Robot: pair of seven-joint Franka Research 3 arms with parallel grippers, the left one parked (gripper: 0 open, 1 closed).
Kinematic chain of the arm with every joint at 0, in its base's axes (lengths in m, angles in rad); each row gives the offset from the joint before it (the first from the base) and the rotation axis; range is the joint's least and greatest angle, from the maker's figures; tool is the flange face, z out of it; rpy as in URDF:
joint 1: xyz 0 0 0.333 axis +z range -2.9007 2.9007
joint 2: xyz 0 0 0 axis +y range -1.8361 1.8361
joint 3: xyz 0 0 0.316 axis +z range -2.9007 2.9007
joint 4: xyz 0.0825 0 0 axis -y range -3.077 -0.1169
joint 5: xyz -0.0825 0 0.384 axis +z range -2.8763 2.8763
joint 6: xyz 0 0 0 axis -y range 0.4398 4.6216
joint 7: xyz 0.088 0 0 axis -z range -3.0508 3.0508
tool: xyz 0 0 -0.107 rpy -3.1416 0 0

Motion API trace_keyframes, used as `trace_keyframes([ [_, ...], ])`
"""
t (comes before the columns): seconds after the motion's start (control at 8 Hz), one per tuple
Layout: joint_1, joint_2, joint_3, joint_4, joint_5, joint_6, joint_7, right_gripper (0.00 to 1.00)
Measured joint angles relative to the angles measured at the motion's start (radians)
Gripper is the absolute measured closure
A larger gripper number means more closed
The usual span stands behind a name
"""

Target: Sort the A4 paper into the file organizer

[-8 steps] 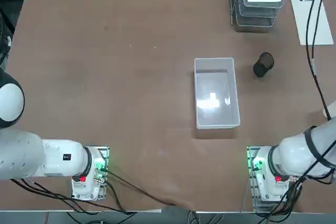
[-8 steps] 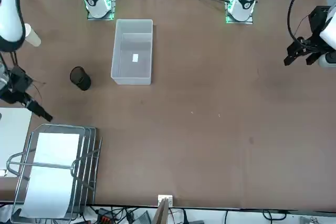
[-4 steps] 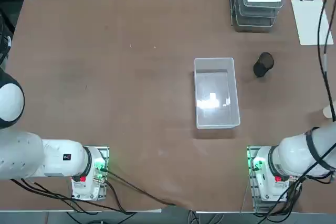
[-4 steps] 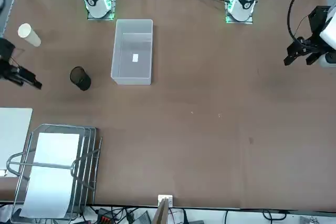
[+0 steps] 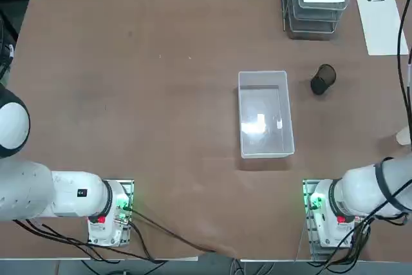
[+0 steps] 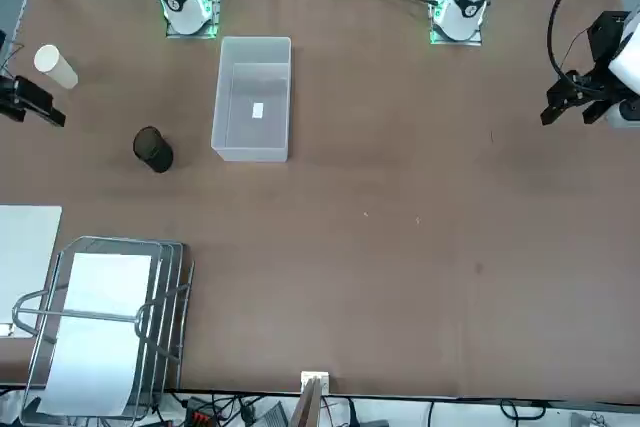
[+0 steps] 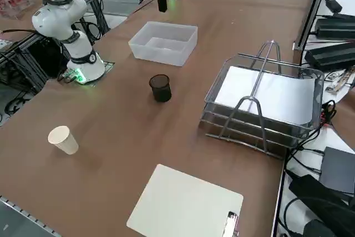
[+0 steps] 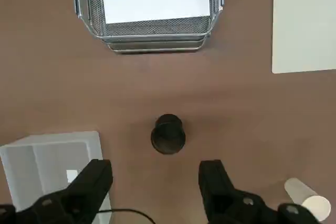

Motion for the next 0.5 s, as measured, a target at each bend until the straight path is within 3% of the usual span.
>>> trace_keyframes([
  [0.5, 0.046, -0.103, 0.003, -0.122, -0.007, 0.015, 0.0, 0.0],
])
